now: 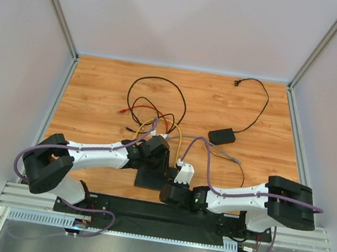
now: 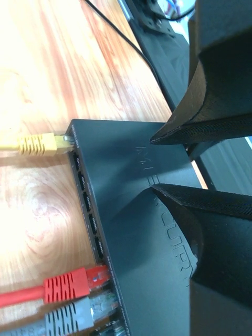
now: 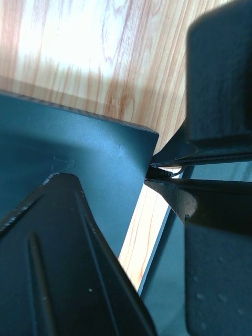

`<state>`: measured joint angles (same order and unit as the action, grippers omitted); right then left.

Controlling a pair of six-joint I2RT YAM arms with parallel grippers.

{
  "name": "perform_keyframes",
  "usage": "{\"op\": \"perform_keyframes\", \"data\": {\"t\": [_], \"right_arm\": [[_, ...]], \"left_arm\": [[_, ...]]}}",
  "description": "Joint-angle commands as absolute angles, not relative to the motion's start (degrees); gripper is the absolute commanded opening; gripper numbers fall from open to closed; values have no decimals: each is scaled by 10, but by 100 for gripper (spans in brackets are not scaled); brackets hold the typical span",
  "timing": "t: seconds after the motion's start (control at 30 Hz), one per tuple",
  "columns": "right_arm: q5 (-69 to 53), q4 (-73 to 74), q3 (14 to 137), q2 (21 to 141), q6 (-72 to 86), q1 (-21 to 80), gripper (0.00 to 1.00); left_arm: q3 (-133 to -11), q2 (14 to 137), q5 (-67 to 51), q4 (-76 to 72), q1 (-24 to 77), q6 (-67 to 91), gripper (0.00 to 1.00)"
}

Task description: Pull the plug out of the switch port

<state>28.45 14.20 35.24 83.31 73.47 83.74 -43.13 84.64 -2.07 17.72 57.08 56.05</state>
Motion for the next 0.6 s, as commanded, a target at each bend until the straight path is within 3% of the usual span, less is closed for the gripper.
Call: {"op": "perform_keyframes", "data": {"t": [0.0, 0.57], "right_arm": [[286, 134, 342, 832, 741, 836, 5], [220, 83, 319, 848, 735, 836, 0]], "left_arm": [[-362, 954, 4, 160, 580, 598, 45], [-336, 999, -23, 98, 581, 646, 44]]}}
